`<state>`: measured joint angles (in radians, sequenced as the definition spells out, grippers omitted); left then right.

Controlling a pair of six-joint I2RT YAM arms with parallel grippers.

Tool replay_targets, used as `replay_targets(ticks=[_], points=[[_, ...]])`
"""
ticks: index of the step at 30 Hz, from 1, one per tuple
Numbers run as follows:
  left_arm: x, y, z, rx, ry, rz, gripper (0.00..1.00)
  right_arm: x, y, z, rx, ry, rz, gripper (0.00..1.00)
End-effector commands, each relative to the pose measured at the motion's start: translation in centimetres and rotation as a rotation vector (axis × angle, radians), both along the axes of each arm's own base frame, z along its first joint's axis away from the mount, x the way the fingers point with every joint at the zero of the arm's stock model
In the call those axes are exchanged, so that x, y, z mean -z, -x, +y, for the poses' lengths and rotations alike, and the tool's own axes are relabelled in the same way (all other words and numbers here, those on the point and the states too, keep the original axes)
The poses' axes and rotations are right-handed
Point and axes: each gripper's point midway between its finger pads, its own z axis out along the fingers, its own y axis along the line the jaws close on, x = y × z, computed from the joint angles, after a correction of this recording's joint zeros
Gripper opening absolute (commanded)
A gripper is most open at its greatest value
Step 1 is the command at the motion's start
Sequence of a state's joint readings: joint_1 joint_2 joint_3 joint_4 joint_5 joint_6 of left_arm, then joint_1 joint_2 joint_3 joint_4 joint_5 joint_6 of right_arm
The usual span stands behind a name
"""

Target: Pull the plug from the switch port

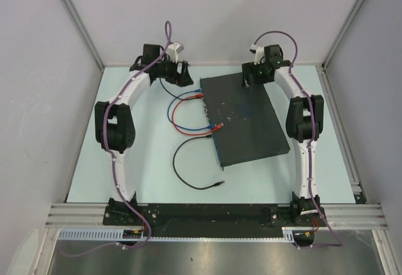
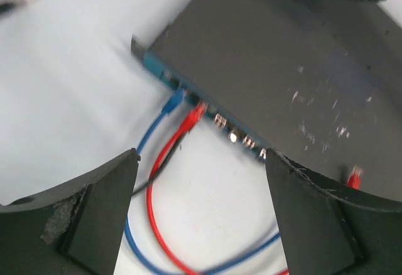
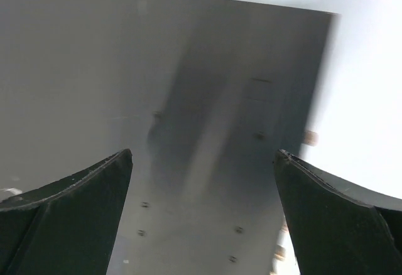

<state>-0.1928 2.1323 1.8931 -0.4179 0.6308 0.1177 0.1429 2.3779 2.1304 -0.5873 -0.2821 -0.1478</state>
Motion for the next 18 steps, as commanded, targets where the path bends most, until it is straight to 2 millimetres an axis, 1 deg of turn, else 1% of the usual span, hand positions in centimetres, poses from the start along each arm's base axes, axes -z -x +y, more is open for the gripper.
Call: replay_targets(ticks=[1,3,5,6,8,9,10,12,16,17,18], points=[[-0.6,2.5,0.5,0.006,0.031,0.059,0.87,-2.1,-0.2,4.2,-0.096,-0.079,-0.044,1.0],[0.0,3.0,0.6,-0.002,0.029,0.097,0.86,-1.1,0.2,4.8,-0.109,-0.065,-0.025,1.0],[0.4,3.4,0.8,-0.017,0.041,0.123,0.86,-0.7,0.3,5.0,-0.102,-0.053,-0.022,1.0],[0.5,3.5,0.7,-0.018,0.05,0.129,0.86,-0.7,0.2,4.8,-0.085,-0.035,-0.029,1.0],[0.5,3.8,0.7,-0.018,0.055,0.131,0.85,-1.4,-0.4,4.4,-0.06,-0.023,-0.057,1.0],[0.6,3.9,0.6,-0.018,0.056,0.137,0.85,-1.7,-1.0,3.3,-0.013,-0.003,-0.075,1.0],[0.5,4.0,0.7,-0.017,0.056,0.136,0.85,-2.3,-1.7,2.8,0.011,0.001,-0.101,1.0],[0.6,4.1,0.7,-0.019,0.055,0.14,0.85,-2.7,-2.5,1.3,0.061,0.026,-0.126,1.0],[0.6,4.7,1.4,-0.043,0.033,0.155,0.86,-2.4,-3.7,-1.9,0.149,0.058,-0.136,1.0],[-0.1,4.9,1.7,-0.043,0.034,0.142,0.86,-2.4,-3.7,-2.3,0.156,0.057,-0.135,1.0],[0.5,5.4,1.9,-0.041,0.026,0.152,0.86,-2.3,-3.8,-2.7,0.163,0.056,-0.135,1.0]])
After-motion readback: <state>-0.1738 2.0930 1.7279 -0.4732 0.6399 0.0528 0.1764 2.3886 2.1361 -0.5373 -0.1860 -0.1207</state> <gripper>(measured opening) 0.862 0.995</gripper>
